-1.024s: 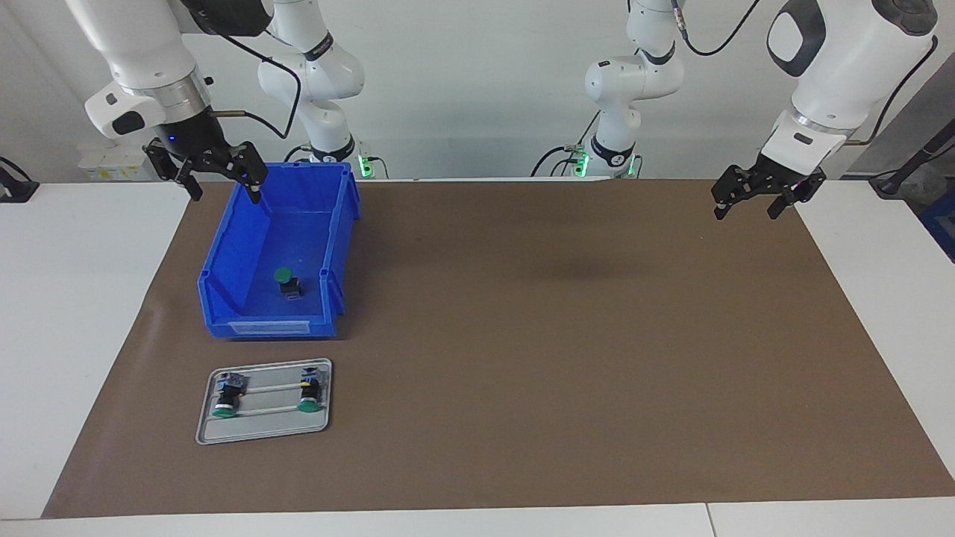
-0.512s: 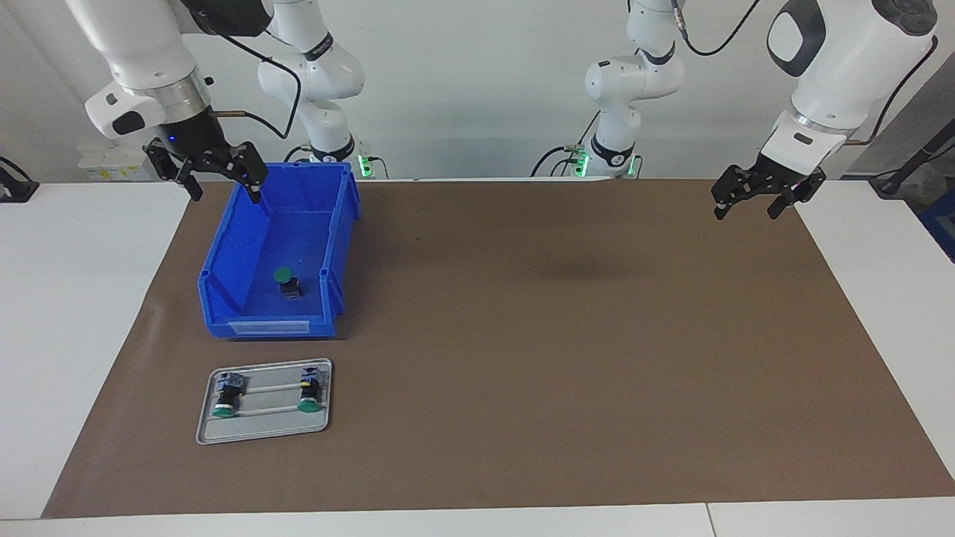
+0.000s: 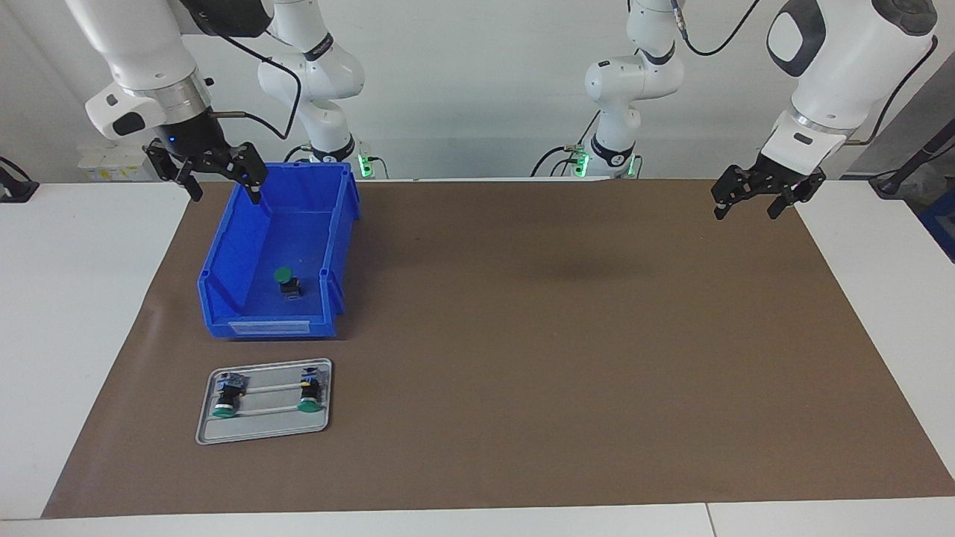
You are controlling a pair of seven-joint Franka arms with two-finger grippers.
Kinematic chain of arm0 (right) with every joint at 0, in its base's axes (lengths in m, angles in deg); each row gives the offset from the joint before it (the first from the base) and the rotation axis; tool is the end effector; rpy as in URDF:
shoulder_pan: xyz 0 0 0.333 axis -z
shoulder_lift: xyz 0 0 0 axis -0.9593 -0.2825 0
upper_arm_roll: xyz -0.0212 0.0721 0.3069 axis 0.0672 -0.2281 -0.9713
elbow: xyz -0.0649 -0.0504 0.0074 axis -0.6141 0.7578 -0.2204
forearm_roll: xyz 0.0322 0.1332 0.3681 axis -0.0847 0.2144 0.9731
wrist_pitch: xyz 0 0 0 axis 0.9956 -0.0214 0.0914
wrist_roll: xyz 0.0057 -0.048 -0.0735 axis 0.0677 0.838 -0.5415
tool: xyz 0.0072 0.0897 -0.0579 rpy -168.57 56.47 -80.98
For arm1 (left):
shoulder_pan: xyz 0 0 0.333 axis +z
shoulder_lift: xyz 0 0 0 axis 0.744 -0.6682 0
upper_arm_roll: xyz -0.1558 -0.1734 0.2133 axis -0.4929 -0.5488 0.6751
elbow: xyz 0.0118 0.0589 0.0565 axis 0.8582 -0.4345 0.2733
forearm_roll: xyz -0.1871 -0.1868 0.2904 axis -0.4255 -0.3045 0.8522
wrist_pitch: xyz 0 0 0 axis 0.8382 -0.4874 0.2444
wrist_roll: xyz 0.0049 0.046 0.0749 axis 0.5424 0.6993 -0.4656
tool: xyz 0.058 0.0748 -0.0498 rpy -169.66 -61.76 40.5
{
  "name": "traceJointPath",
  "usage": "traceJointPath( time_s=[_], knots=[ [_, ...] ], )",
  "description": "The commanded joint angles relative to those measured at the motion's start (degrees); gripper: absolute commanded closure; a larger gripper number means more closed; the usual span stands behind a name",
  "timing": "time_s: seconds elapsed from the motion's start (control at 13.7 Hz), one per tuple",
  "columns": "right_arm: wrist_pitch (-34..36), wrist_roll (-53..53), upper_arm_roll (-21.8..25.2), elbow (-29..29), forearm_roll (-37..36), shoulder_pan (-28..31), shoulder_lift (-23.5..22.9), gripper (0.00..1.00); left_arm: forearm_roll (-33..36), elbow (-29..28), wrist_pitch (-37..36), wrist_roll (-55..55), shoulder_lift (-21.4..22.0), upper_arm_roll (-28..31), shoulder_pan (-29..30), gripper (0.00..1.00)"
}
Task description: Place and press button with both arms
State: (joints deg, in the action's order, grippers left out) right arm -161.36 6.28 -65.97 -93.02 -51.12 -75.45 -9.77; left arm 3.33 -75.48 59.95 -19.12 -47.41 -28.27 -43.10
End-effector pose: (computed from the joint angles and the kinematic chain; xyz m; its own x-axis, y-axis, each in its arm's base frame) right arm 0.5359 -0.0048 0.6301 0.9955 -0.0894 0.0318 -0.0901 -0.9957 0.0210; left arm 0.5567 -0.0156 0.6030 0.9976 -0.0690 -0.0064 -0.0689 -0.9976 0.0054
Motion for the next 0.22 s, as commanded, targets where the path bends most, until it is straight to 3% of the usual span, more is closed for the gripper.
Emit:
traceJointPath(
  time_s=[0.0, 0.15],
  knots=[
    [0.01, 0.24, 0.55, -0.27, -1.41, -1.21, 0.15, 0.00, 0.93, -1.92, 0.40, 0.57, 1.72, -0.07, 0.30, 0.00],
    [0.00, 0.24, 4.14, 0.08, -1.41, -3.68, -0.29, 0.00, 0.93, -1.92, 0.41, 0.48, 1.72, -0.07, 0.30, 0.00]
  ],
)
